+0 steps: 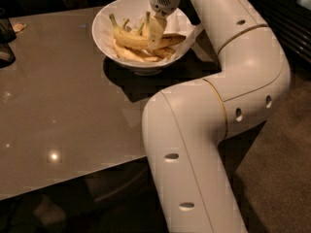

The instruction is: Pick banana from white bowl

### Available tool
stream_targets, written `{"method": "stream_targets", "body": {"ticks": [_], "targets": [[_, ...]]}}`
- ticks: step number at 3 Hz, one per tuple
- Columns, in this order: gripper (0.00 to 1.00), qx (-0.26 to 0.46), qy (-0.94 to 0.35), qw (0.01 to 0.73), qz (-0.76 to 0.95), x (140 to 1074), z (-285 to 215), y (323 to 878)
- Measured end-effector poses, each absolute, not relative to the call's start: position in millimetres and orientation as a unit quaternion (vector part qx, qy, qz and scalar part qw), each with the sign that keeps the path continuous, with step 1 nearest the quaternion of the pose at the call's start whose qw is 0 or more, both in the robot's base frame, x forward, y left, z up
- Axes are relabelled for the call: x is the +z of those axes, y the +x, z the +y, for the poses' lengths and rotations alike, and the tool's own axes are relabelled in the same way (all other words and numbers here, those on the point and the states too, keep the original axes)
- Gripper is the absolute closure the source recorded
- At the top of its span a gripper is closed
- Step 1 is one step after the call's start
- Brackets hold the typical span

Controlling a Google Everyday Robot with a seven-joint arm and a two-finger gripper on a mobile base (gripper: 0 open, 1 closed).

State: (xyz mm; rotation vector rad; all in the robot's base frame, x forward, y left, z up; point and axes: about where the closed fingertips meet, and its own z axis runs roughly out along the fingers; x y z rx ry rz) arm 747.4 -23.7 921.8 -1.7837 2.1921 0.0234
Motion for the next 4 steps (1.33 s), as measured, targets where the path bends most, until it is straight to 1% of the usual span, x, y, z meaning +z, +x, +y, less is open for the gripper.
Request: {"method": "stream_targets", "body": {"ticks": [1,2,4], "targets": [[0.27,0.000,-0.628,0.133,0.767,903,-23,751],[0.46,-0.005,-0.635,0.115,0.764,890,-22,753],[0.92,-0.010,-0.639,0.109,0.761,886,-24,754]]}}
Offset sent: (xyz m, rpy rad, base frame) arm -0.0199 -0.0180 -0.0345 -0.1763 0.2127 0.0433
